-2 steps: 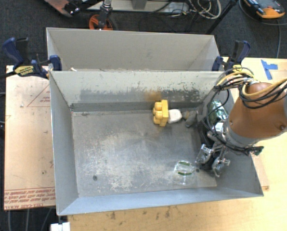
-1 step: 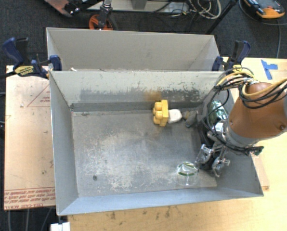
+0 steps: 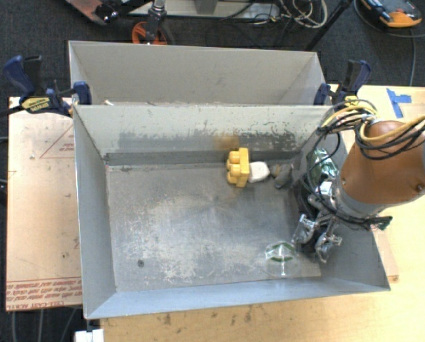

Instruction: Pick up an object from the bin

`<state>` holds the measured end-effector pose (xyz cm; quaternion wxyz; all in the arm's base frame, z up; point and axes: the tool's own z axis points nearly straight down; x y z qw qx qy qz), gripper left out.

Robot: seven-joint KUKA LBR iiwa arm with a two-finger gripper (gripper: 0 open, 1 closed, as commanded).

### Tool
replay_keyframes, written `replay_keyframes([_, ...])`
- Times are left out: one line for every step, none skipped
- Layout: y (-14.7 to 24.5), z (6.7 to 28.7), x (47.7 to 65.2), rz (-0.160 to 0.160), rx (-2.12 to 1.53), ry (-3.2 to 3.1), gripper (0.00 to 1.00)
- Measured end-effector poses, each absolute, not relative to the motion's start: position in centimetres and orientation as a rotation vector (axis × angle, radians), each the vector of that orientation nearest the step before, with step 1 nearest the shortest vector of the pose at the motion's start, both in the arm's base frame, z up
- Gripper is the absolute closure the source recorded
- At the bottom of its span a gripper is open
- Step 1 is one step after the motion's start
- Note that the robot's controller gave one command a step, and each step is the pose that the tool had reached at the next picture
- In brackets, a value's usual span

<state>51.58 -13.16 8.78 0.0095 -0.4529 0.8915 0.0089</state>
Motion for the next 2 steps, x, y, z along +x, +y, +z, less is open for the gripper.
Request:
replay_keyframes([-13.1, 10.7, 51.4, 0.022, -1.422, 2.795, 1.0])
replay_keyframes([-13.1, 12.2, 51.5, 0.011, -1.423, 2.798, 1.0])
